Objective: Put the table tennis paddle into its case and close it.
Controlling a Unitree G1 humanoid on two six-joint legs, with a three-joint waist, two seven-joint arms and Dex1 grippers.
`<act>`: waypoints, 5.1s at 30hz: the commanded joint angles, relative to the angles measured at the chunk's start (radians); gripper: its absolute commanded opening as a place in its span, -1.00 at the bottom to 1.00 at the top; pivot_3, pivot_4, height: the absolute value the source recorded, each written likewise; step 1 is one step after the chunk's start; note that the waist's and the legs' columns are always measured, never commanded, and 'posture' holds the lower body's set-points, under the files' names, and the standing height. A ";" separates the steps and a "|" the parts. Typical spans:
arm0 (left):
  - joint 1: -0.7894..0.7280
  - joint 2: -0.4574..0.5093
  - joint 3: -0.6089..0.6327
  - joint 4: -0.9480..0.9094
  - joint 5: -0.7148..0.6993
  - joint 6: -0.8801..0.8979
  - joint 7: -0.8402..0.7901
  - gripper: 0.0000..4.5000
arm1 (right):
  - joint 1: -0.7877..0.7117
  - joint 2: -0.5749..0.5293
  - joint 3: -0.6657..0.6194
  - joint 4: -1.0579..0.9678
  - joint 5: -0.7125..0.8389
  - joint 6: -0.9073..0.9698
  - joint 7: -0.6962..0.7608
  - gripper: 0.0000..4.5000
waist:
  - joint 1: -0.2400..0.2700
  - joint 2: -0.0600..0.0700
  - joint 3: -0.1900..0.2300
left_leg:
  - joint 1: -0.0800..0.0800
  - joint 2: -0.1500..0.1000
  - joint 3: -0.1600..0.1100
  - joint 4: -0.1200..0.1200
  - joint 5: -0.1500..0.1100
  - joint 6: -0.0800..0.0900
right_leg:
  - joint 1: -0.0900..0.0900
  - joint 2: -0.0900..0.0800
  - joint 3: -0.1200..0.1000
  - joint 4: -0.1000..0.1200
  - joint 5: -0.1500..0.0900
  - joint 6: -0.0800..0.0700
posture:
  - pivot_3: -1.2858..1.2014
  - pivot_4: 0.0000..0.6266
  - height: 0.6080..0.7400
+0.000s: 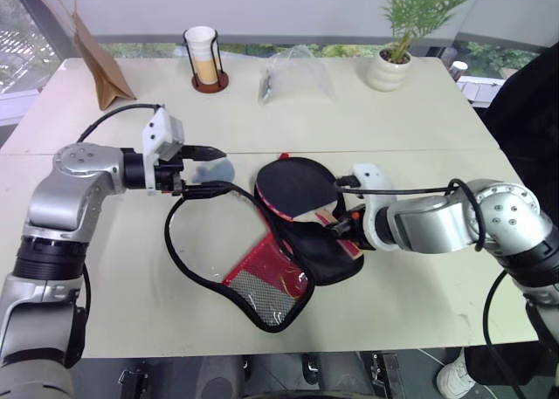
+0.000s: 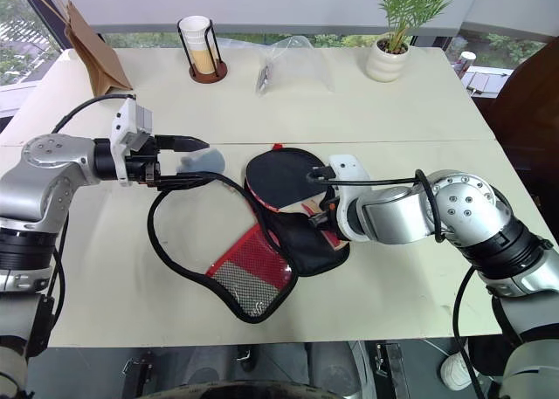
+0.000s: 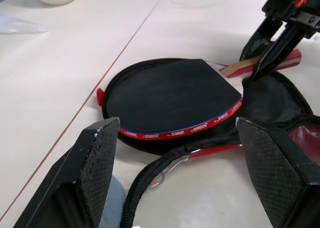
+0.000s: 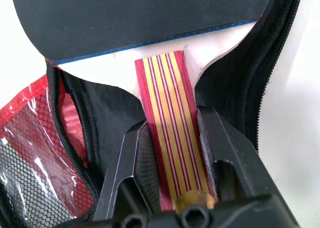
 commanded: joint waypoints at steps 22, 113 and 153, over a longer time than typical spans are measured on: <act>-0.012 0.013 0.026 -0.022 -0.013 0.010 -0.024 0.71 | -0.066 0.017 -0.066 -0.039 0.023 -0.005 0.054 0.98 | 0.000 0.000 0.000 | 0.000 0.000 0.000 0.000 0.000 0.000 | 0.000 0.000 0.000 0.000 0.000 0.000 | 0.03 -0.52 0.91; -0.134 -0.554 -0.211 0.460 0.247 -0.379 0.160 0.71 | 0.331 -0.217 -0.793 -0.104 -1.211 -0.320 1.618 0.98 | 0.006 0.000 -0.001 | 0.000 -0.001 -0.004 0.015 -0.002 0.003 | 0.006 0.000 -0.002 0.003 0.002 0.001 | 0.03 -0.52 0.91; 0.040 -0.084 0.051 -0.198 -0.103 0.028 -0.006 0.71 | 0.087 0.114 -0.273 0.714 -1.551 -0.328 1.941 0.98 | 0.001 0.001 -0.001 | 0.000 -0.001 -0.003 0.015 -0.002 0.004 | 0.006 0.001 -0.001 0.003 0.004 0.003 | 0.03 -0.52 0.91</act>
